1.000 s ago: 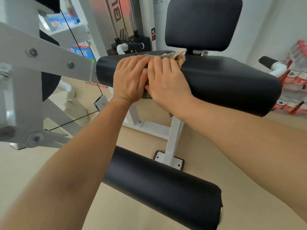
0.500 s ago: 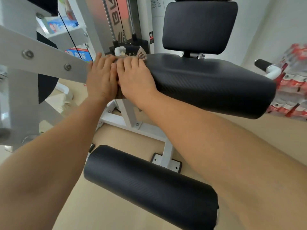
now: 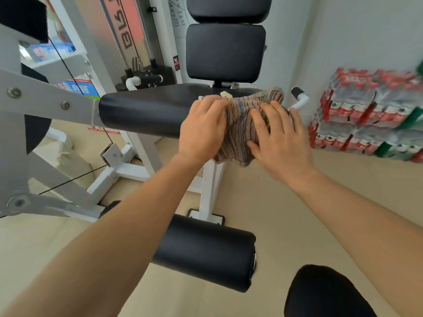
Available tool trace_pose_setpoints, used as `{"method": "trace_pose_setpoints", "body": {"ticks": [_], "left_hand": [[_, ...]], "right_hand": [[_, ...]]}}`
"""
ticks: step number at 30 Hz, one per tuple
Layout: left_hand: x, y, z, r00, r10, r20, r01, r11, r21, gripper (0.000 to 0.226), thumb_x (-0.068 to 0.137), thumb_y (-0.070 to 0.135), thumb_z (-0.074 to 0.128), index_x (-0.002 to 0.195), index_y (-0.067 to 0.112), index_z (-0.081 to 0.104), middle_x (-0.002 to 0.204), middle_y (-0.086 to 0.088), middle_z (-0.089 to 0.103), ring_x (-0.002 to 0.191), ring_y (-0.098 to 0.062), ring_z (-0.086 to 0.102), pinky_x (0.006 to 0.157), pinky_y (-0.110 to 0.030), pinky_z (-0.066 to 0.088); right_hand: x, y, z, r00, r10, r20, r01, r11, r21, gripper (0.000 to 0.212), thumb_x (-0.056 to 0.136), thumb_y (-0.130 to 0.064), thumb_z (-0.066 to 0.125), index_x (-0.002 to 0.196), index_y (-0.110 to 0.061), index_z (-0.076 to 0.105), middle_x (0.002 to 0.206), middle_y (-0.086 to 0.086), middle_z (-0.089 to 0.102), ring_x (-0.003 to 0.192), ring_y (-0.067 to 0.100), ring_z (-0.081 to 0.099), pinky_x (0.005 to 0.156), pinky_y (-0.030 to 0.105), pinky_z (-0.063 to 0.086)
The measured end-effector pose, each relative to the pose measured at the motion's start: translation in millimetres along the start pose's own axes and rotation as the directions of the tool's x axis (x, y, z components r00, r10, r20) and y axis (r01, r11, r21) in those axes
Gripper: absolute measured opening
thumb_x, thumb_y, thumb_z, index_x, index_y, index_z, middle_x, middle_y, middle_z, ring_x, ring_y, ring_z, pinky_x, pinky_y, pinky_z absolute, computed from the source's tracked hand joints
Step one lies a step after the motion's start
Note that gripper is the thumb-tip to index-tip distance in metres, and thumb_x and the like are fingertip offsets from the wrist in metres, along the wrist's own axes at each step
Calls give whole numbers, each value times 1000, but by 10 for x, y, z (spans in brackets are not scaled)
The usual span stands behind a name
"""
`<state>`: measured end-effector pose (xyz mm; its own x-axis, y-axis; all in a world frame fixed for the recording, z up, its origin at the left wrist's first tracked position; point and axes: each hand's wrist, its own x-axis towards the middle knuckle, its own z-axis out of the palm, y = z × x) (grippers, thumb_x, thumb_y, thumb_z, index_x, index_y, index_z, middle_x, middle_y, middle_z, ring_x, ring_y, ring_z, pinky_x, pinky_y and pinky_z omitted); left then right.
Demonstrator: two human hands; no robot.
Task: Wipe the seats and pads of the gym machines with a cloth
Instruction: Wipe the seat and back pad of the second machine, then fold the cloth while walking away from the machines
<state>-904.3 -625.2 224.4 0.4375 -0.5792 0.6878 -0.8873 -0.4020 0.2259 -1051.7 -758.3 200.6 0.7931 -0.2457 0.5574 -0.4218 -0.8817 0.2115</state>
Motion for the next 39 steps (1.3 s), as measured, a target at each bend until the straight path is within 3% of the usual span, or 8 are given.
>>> {"method": "trace_pose_setpoints", "body": {"ticks": [5,11,16,19,22,28,33,39], "left_hand": [[264,-71,-120,912,-346,220,308,932,189,41,103,43,34,134,30,58,136,4,60,132,-29,40,108,-47,28],[285,196,-340,875,-455,167,482,855,-193,15,92,15,65,104,25,67,97,11,66,94,-10,62,90,-37,56],[419,733,-753,462,-765,450,879,324,-350,22,88,1,64,102,18,62,88,4,62,89,-17,64,83,-33,59],[476,1078,-1202,175,-673,719,971,-3,-239,17,87,-14,55,97,-3,64,86,-14,62,88,-29,63,91,-38,55],[478,1461,-1774,-3,-504,864,991,-116,-64,23,87,-21,44,77,-3,55,81,-17,60,75,-24,62,80,-35,58],[383,2114,-2879,-45,-379,924,982,-184,-27,18,94,-8,52,89,4,65,94,-18,63,91,-28,56,81,-32,48],[234,2194,-3722,14,-512,859,963,-224,-149,20,91,0,68,111,3,69,116,-18,70,108,-28,69,97,-38,56],[-55,2173,-4722,340,-513,788,926,326,-188,32,84,-9,62,97,19,72,95,2,77,93,-19,71,86,-34,60]], "right_hand": [[264,29,-272,970,228,-90,-188,928,323,33,100,-31,46,118,-9,62,121,12,59,109,31,55,89,46,50],[587,-14,-492,673,599,434,-738,506,446,48,97,-35,55,139,-13,44,134,12,54,122,36,53,100,49,47],[495,137,-1072,603,455,655,-796,296,527,50,85,0,58,132,-15,53,113,7,64,105,27,61,83,37,51],[349,304,-1548,470,310,826,-882,191,430,21,82,-1,62,98,-13,66,86,5,64,88,27,65,66,31,48],[180,485,-2145,339,181,923,-932,-71,356,22,82,-2,65,88,-22,66,94,11,70,93,30,70,82,44,61],[-96,635,-3362,182,48,982,-939,-288,188,12,96,-15,54,92,-19,65,85,8,69,81,23,67,84,42,57],[-356,388,-4139,247,112,963,-926,-264,268,17,104,-31,52,98,-22,66,92,1,73,90,20,69,85,39,56],[-445,-164,-4947,457,260,851,-887,63,457,20,92,-27,71,74,-24,63,74,-9,66,74,15,63,68,30,50]]}}
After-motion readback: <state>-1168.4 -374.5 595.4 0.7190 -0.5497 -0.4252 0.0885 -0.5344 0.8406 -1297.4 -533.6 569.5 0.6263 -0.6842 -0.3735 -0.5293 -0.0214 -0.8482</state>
